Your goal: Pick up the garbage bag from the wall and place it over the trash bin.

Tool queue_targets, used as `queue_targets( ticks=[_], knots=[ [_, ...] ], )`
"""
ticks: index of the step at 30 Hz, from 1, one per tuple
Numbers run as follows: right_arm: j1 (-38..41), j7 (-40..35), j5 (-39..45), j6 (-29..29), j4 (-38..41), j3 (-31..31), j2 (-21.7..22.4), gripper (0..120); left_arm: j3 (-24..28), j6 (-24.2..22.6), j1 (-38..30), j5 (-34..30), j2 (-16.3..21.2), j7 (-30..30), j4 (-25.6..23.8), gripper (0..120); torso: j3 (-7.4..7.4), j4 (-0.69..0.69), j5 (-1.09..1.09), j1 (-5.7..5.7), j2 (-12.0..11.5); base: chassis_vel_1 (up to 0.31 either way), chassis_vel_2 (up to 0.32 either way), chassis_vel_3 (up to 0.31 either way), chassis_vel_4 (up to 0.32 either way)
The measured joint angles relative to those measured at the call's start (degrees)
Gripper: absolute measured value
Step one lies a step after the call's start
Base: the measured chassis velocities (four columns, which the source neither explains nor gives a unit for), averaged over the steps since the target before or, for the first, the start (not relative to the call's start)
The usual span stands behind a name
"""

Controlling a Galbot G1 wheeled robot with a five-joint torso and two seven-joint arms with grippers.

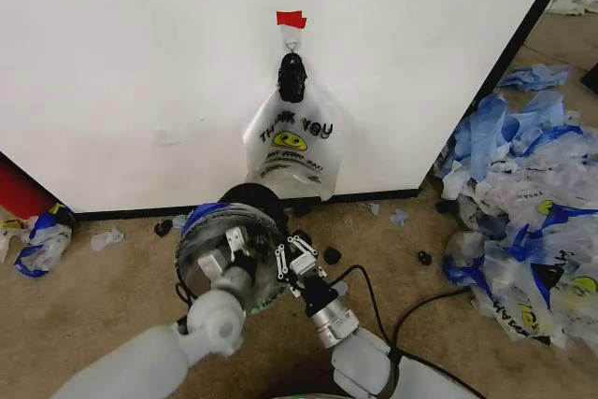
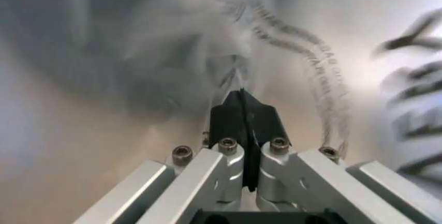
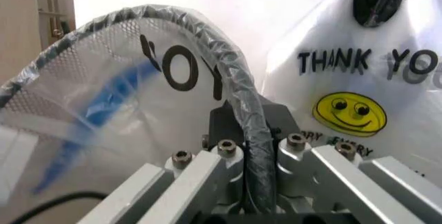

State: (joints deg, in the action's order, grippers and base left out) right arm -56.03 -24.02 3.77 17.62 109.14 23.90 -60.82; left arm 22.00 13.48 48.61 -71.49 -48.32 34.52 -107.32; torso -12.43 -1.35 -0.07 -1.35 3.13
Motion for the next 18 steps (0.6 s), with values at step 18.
queue_targets(
  ticks=[18],
  knots=[
    [-1.06,0.59,-0.1,0.3,0.17,-0.78,-0.11,1,-1.09,0.21,-7.14,-3.61,-0.21,1.28,0.96,0,0.0,0.0,0.01,0.0,0.0,0.0,0.0,0.0,0.0]
  ],
)
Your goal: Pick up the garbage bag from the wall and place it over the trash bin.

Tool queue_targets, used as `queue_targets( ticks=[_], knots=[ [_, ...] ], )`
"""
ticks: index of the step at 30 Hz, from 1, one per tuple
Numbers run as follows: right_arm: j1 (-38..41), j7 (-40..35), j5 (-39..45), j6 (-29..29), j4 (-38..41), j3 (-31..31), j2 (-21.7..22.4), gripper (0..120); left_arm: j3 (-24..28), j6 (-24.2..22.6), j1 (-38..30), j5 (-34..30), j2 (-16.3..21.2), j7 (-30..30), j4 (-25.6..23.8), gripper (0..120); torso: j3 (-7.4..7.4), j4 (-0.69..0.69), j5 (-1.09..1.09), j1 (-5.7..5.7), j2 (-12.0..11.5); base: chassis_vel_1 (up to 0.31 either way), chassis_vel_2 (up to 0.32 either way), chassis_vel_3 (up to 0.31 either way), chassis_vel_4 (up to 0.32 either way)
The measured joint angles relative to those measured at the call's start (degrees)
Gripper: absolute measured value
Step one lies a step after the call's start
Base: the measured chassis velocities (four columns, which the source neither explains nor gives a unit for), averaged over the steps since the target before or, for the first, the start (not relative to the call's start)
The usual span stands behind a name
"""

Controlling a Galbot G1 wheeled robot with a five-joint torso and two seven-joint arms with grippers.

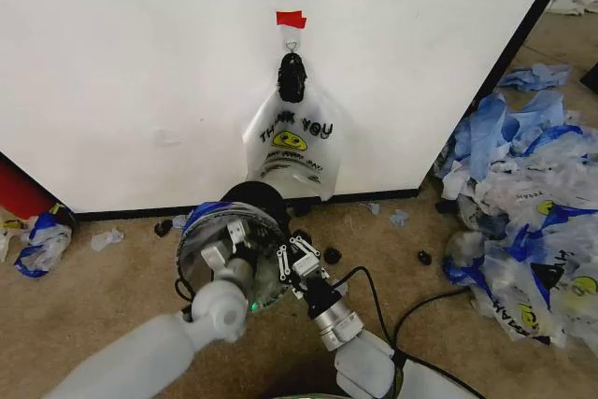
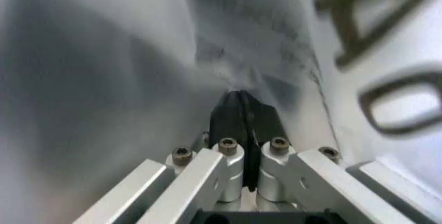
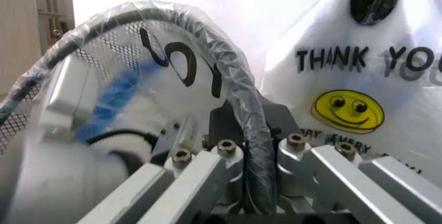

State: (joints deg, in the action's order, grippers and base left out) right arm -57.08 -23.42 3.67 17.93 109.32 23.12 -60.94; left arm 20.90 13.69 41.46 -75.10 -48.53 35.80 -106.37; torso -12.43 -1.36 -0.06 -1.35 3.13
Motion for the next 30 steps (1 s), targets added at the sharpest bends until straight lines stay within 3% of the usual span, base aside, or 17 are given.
queue_targets(
  ticks=[15,23,30],
  knots=[
    [0.31,0.13,1.47,0.13,-0.78,0.72,-0.55,1,-0.6,-0.12,5.13,1.76,0.63,-0.31,-2.21,0,0.0,0.01,-0.01,0.0,0.0,0.0,0.0,0.0,0.0],
    [1.49,-2.08,11.55,-1.16,-0.11,0.98,-1.39,1,-1.96,-0.27,7.49,2.26,2.63,-1.2,-5.78,0,0.0,0.0,-0.01,0.0,0.0,0.0,0.0,0.0,0.0],
    [2.27,-5.11,18.51,-2.86,-0.41,1.27,-2.76,1,-7.6,-0.95,13.18,2.37,5.38,-3.08,-11.06,0,0.0,0.0,-0.02,0.0,0.0,0.0,0.0,0.0,0.0]
  ],
)
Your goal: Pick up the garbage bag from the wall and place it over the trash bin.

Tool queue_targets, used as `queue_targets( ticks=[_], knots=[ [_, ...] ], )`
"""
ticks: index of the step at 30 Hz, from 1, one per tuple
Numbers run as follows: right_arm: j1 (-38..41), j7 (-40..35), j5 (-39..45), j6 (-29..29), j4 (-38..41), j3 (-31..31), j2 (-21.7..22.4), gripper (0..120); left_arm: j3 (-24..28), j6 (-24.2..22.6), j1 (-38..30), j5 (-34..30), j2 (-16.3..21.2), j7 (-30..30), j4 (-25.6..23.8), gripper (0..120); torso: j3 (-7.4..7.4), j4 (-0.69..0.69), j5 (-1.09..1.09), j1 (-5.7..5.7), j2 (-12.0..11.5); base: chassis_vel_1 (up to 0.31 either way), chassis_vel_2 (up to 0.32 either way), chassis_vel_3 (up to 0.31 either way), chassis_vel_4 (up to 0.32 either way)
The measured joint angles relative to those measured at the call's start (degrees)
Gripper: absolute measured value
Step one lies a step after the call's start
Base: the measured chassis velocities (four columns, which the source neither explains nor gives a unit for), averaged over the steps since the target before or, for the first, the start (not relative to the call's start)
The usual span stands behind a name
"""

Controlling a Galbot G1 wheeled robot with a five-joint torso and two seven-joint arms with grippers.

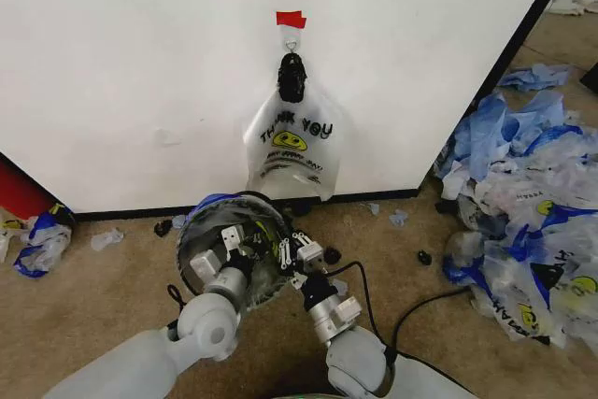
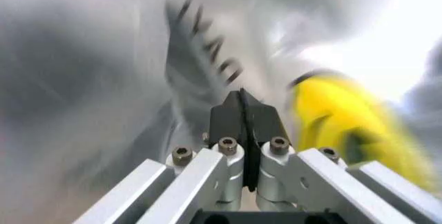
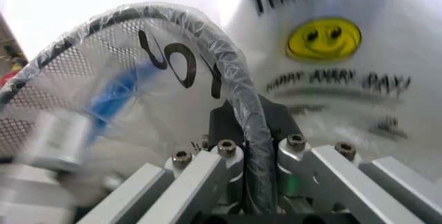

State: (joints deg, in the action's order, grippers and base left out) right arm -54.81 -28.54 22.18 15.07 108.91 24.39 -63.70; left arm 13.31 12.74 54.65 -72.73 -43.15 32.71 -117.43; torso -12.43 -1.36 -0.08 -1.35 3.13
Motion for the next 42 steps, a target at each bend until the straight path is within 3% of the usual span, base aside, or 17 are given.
queue_targets(
  ticks=[9,13,20,28,36,42],
  knots=[
    [1.49,-4.96,9.69,-2.71,-0.73,0.36,-2.49,1,-9.42,-0.68,10.64,0.56,3.8,-4.64,-8.5,0,0.0,0.01,-0.01,0.0,0.0,0.0,0.0,0.0,0.0],
    [3.0,-9.27,18.47,-4.22,0.34,-0.98,-3.49,1,-13.93,-0.55,15.38,1.34,6.38,-6.56,-13.11,0,0.0,0.0,0.01,0.0,0.0,0.0,0.0,0.0,0.0],
    [3.99,-16.73,28.46,-7.64,4.28,-2.33,-2.65,1,-19.39,0.94,16.43,1.13,9.44,-6.6,-17.11,0,0.0,0.0,0.01,0.0,0.0,0.0,0.0,0.0,0.0],
    [3.13,-26.7,37.41,-14.69,10.02,-3.32,2.18,1,-25.77,2.46,14.65,-0.12,10.72,-4.82,-17.95,0,-0.01,0.0,0.02,0.0,0.0,0.0,0.0,0.0,0.0],
    [1.2,-27.09,37.98,-15.66,11.09,-4.57,4.85,1,-26.29,2.44,15.52,0.57,8.77,-4.75,-18.05,0,0.0,0.0,0.01,0.0,0.0,0.0,0.0,0.0,0.0],
    [0.92,-24.23,35.93,-13.83,8.39,-4.62,3.71,1,-25.0,2.18,16.26,1.99,6.94,-5.17,-17.09,0,0.0,0.01,0.01,0.0,0.0,0.0,0.0,0.0,0.0]
  ],
)
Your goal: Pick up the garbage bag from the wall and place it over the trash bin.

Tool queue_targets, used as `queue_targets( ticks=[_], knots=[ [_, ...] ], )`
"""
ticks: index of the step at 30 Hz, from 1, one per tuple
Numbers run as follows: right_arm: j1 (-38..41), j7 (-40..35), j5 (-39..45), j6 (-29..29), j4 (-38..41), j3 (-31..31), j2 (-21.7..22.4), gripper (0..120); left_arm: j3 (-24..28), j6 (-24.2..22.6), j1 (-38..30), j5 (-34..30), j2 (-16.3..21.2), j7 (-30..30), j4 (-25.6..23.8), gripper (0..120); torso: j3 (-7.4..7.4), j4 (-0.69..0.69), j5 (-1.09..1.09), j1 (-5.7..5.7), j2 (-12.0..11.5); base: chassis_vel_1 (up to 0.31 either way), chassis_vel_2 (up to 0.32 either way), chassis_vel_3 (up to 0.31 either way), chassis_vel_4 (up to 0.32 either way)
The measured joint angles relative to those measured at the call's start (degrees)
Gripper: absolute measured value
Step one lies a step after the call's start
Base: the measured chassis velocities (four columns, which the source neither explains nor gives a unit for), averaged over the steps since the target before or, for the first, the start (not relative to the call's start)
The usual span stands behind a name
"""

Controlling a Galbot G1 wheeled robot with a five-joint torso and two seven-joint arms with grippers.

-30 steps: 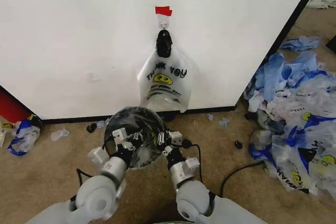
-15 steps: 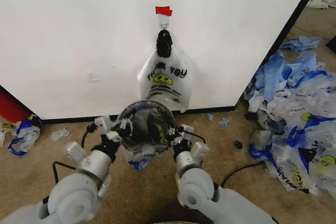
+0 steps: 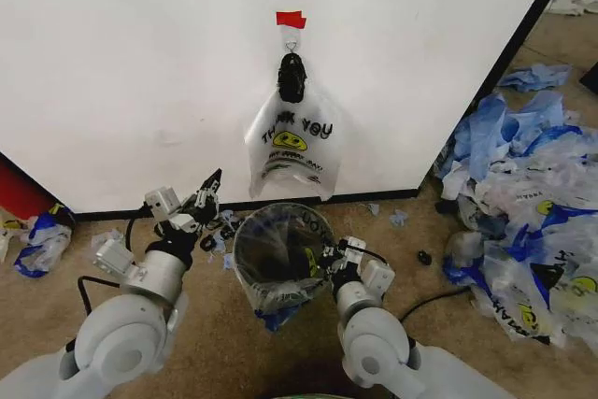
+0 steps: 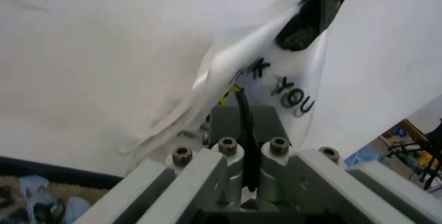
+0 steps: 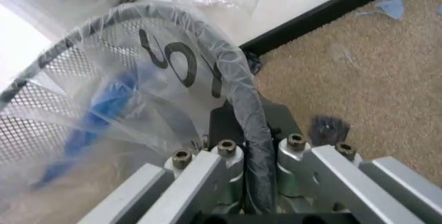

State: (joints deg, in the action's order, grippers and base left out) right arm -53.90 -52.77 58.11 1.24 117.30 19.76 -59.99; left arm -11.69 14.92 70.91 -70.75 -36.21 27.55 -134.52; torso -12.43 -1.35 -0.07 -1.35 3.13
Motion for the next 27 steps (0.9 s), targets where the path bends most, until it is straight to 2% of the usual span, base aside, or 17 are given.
queue_targets(
  ticks=[5,13,15,19,22,24,27],
  knots=[
    [-0.41,0.22,-0.82,0.04,-1.66,0.15,-1.16,1,1.02,-0.19,0.88,1.18,-1.11,-0.36,0.82,0,0.0,0.01,0.0,0.0,0.0,0.0,0.0,0.0,0.0],
    [-0.26,1.36,-0.74,-0.36,-3.5,0.41,-2.46,1,1.65,-0.74,0.7,1.42,-0.77,-0.45,1.47,0,0.01,0.0,0.01,0.0,0.0,0.0,0.0,0.0,0.0],
    [-0.02,1.14,-0.76,-0.53,-3.83,0.42,-2.72,9,1.97,-0.83,0.72,1.51,-0.83,-0.46,1.69,0,0.01,-0.01,0.0,0.0,0.0,0.0,0.0,0.0,0.0],
    [0.08,0.44,-0.58,-0.58,-4.0,0.44,-2.95,17,2.33,-0.89,0.8,1.66,-0.98,-0.54,1.92,0,0.01,-0.01,0.0,0.0,0.0,0.0,0.0,0.0,0.0],
    [-0.02,-0.88,-0.12,-1.11,-4.39,0.48,-3.18,34,2.76,-0.95,0.92,1.87,-1.08,-0.73,2.3,0,0.01,0.0,0.0,0.0,0.0,0.0,0.0,0.0,0.0],
    [-0.09,-0.94,-0.14,-1.15,-4.42,0.51,-3.18,36,2.81,-0.96,0.92,1.9,-1.09,-0.76,2.39,0,0.01,0.0,0.0,0.0,0.0,0.0,0.0,0.0,0.0],
    [-0.42,-1.66,-0.12,-1.75,-4.14,0.52,-3.11,47,3.1,-1.0,0.78,2.13,-1.25,-0.93,2.92,0,0.01,-0.01,0.01,0.0,0.0,0.0,0.0,0.0,0.0]
  ],
)
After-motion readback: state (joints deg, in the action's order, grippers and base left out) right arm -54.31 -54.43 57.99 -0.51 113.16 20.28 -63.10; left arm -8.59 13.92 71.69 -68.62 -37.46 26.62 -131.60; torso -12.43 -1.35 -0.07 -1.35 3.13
